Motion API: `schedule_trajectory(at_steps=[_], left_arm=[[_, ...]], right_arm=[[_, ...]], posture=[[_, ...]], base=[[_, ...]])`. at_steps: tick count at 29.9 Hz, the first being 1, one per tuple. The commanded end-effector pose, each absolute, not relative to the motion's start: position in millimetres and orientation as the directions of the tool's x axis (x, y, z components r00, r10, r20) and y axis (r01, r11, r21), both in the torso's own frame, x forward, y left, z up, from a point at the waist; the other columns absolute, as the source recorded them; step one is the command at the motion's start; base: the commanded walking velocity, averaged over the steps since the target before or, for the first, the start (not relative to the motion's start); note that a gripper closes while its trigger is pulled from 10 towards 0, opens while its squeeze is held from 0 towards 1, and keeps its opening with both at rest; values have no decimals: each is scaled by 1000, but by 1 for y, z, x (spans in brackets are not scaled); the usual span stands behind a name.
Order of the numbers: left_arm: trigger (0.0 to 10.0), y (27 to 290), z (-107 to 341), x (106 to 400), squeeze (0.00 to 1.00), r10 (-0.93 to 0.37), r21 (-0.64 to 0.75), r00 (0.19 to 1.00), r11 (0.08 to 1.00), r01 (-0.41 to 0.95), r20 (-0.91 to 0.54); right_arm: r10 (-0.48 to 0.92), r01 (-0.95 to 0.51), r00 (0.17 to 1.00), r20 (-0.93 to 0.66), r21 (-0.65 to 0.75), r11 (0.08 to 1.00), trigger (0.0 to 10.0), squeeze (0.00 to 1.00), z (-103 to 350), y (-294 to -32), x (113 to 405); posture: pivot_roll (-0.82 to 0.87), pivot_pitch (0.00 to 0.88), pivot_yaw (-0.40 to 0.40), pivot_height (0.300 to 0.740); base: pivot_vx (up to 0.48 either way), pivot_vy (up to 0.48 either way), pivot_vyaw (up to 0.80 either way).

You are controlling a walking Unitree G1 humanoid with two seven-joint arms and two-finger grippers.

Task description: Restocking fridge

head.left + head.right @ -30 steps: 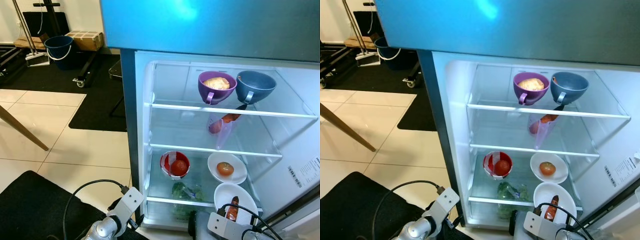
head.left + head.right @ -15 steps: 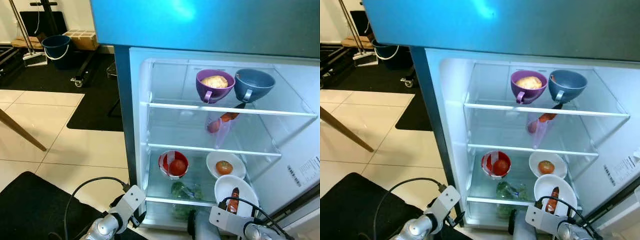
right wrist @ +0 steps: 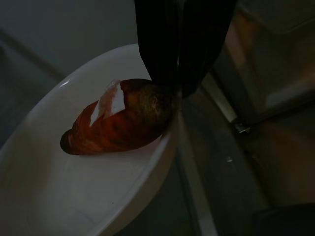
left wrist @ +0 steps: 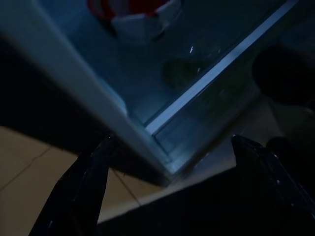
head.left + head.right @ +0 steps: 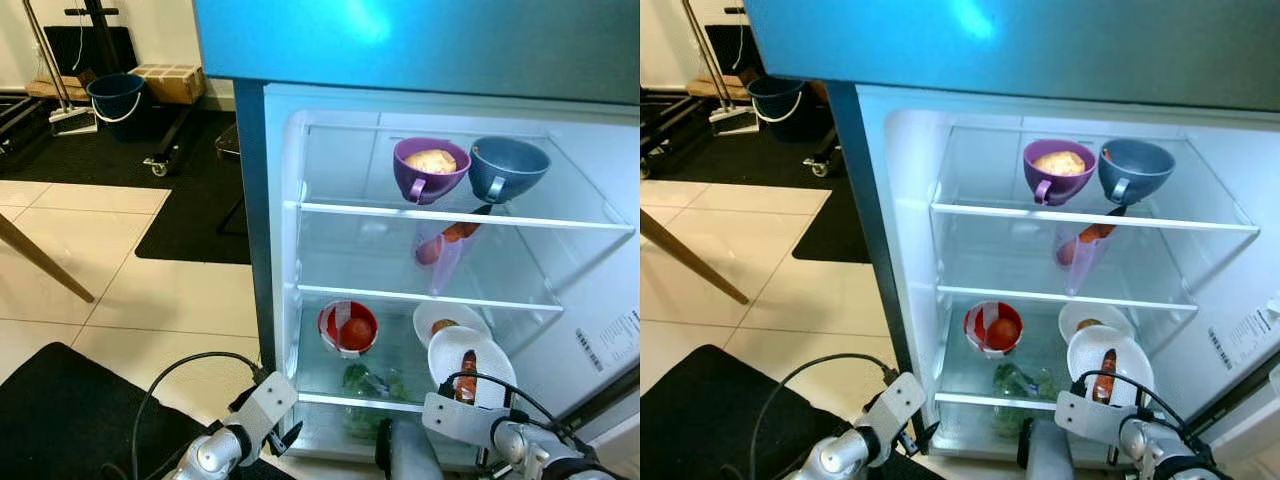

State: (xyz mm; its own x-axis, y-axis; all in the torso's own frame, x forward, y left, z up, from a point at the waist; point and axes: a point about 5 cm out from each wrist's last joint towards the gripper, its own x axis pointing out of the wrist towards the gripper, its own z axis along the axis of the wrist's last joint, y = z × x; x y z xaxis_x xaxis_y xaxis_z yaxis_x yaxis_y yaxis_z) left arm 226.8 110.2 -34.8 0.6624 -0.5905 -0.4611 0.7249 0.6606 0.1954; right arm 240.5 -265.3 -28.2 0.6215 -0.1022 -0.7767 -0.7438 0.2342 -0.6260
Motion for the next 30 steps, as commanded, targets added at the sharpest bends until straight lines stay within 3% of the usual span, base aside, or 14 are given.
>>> schedule_trajectory(at_steps=[1,15,30], left_arm=[[10000,102,-30,227,0,-621,201,660,646,737,-423],[10000,101,-28,215,0,-696,192,620,595,780,-362],[10000,102,-9,229,0,-714,241,648,602,762,-266]], right_arm=[[-104,-746,624,-775,-630,217,10000,0,-25,-268,242],[-104,-780,589,-801,-598,186,10000,0,-15,-278,247],[-26,-836,541,-841,-541,92,10000,0,21,-286,258]], posture=[[20,0,-50,488],[22,0,-51,488],[10,0,-48,488]], base=[[0,0,0],[0,0,0],[0,0,0]])
